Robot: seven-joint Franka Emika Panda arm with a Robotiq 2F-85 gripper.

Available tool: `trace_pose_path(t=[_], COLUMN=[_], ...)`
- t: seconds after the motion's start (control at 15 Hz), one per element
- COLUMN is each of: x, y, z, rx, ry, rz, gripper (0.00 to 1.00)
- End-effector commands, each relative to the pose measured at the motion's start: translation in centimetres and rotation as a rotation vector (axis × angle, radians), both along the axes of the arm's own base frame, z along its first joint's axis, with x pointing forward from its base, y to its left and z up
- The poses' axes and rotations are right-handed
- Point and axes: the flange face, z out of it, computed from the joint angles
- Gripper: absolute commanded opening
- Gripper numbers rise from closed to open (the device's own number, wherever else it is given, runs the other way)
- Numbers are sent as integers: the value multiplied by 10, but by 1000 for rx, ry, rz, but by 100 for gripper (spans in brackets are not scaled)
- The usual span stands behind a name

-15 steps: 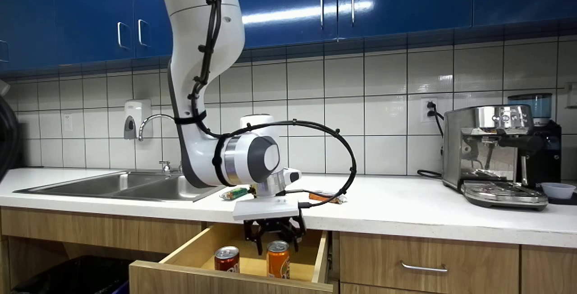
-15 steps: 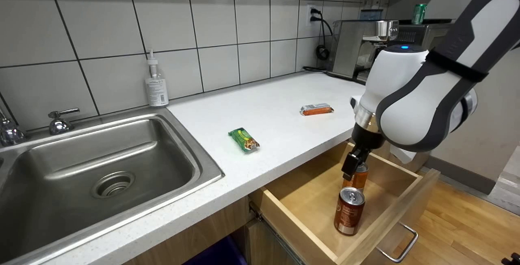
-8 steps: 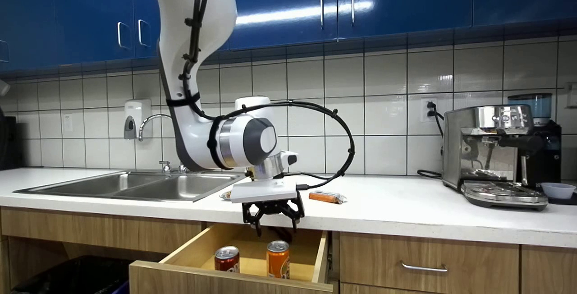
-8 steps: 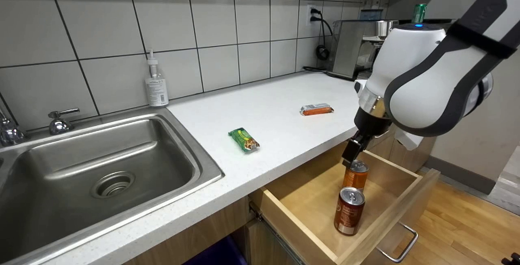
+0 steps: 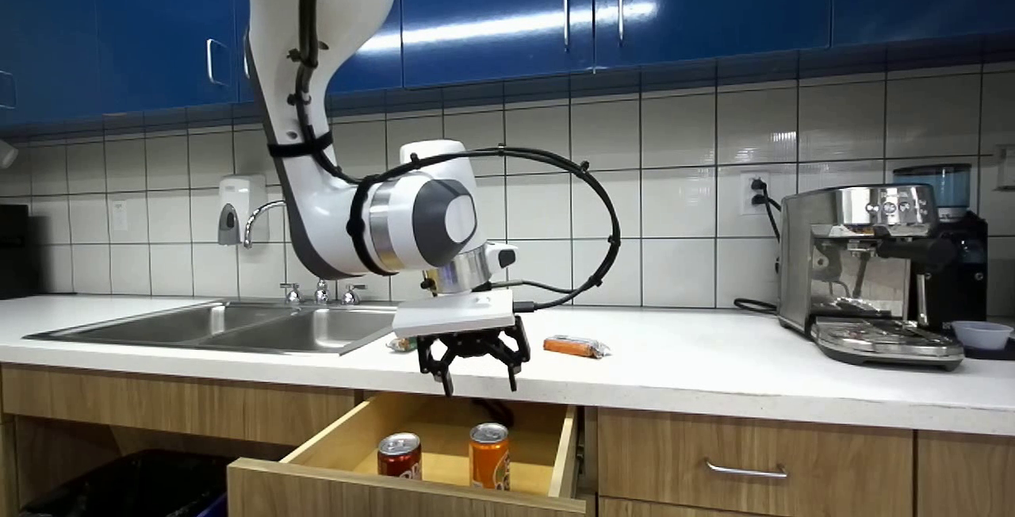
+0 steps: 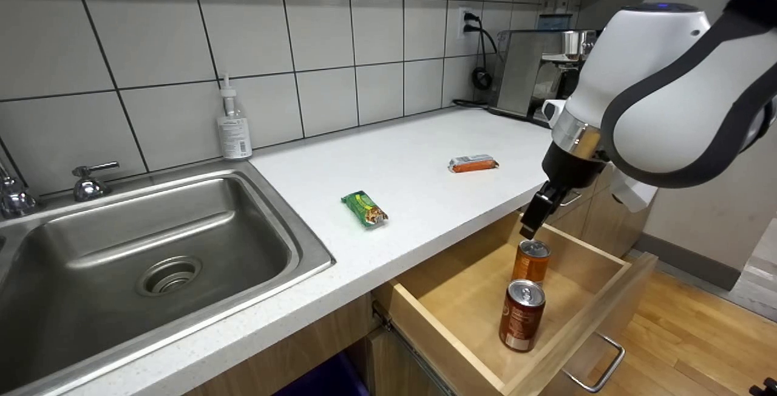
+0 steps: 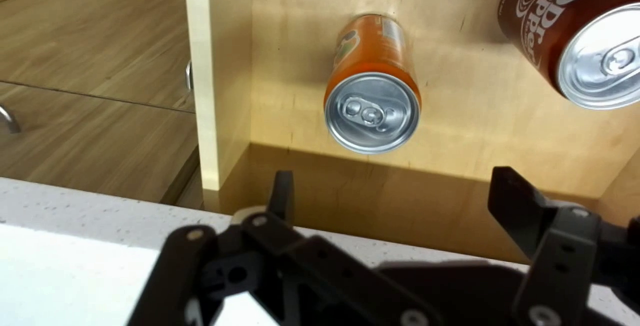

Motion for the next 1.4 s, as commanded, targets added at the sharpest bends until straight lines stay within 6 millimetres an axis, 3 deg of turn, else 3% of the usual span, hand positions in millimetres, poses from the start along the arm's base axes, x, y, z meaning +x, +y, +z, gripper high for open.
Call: trace_pose_path(t=[0.0,0.53,1.07,1.33], x=[0,0,-22,-36], y=[1,1,29,33], z=[-1,-5,9,15], rx=[0,0,49,59], ry=[3,10,-31,-12], rz=[-1,-1,-5,-18], gripper=[100,100,100,100])
